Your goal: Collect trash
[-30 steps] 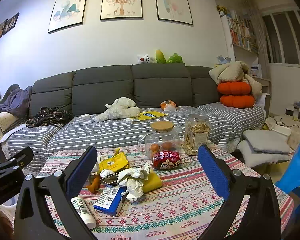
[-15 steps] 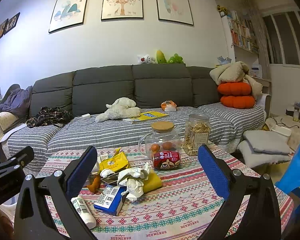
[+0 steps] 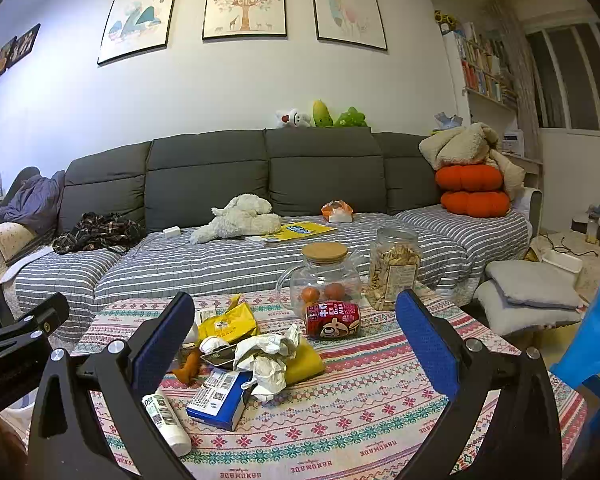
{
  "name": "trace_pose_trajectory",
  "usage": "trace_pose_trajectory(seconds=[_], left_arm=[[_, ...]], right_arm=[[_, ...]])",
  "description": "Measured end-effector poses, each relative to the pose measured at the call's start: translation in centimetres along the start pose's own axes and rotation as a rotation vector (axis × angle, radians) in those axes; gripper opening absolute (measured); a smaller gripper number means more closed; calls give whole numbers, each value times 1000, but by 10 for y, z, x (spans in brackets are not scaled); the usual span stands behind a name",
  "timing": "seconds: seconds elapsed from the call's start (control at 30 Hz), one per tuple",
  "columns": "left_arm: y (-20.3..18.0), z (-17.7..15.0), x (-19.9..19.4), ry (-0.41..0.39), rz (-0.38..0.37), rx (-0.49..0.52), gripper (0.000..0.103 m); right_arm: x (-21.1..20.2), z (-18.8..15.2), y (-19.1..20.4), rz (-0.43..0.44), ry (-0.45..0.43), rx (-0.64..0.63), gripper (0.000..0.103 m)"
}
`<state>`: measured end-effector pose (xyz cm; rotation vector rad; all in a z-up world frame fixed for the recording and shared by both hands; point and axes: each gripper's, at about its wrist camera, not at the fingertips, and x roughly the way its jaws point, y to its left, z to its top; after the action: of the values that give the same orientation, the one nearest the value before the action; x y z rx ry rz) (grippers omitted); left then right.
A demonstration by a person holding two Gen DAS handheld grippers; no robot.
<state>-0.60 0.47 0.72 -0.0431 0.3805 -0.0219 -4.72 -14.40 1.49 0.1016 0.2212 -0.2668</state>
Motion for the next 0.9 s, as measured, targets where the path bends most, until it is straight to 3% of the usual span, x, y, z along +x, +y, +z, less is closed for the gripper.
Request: trace_pose_trajectory(seconds=[0.9], left_arm=[[1,-1,0,1,1,0,96]], right_arm=[[1,-3,0,-2,3,-3,98]])
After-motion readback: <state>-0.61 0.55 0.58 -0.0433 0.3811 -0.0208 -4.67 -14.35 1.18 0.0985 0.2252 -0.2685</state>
